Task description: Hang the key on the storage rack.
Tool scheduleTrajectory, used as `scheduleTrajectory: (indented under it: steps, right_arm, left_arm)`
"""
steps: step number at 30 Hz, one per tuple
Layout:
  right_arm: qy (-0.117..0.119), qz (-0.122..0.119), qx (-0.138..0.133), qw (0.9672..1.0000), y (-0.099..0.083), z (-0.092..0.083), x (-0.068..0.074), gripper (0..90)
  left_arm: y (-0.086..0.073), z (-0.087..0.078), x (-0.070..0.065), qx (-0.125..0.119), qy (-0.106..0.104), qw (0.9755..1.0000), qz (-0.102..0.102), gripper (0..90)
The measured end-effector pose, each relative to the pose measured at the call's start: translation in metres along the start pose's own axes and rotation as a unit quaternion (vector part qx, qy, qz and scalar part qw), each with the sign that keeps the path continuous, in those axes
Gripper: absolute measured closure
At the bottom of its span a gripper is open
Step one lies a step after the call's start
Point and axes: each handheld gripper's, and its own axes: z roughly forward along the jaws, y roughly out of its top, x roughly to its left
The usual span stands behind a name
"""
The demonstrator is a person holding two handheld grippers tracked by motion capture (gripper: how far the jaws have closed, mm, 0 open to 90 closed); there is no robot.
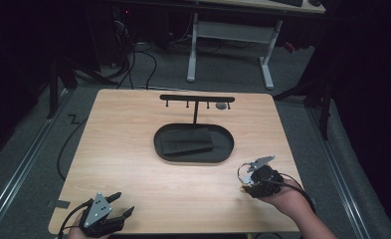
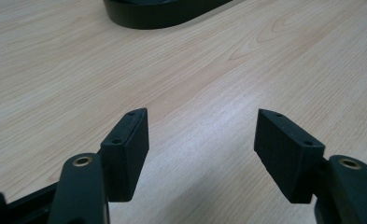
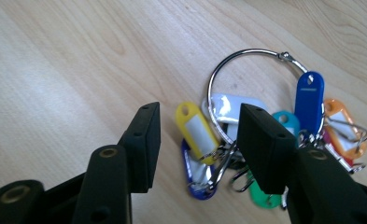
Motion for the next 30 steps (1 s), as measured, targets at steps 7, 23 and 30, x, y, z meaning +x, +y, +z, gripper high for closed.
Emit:
scheduleTrajectory:
  steps: [7, 23, 30]
  right_arm:
    - [0.022, -0.02, 0.072, 0.9969, 0.026, 0.014, -0.011, 58.8]
    - [0.048, -0.04, 0.187, 0.9804, 0.06, 0.054, -0.02, 71.7]
    - [0.027, -0.054, 0.222, 0.9732, 0.073, 0.061, -0.014, 71.1]
  left_arm:
    - [-0.004, -0.004, 0.004, -0.003, 0.004, 0.9999, -0.011, 36.1]
    - [-0.001, 0.002, -0.004, 0.006, -0.01, 0.9998, 0.017, 36.0]
    - [0.0, 0.001, -0.008, 0.004, -0.016, 0.9995, 0.026, 36.0]
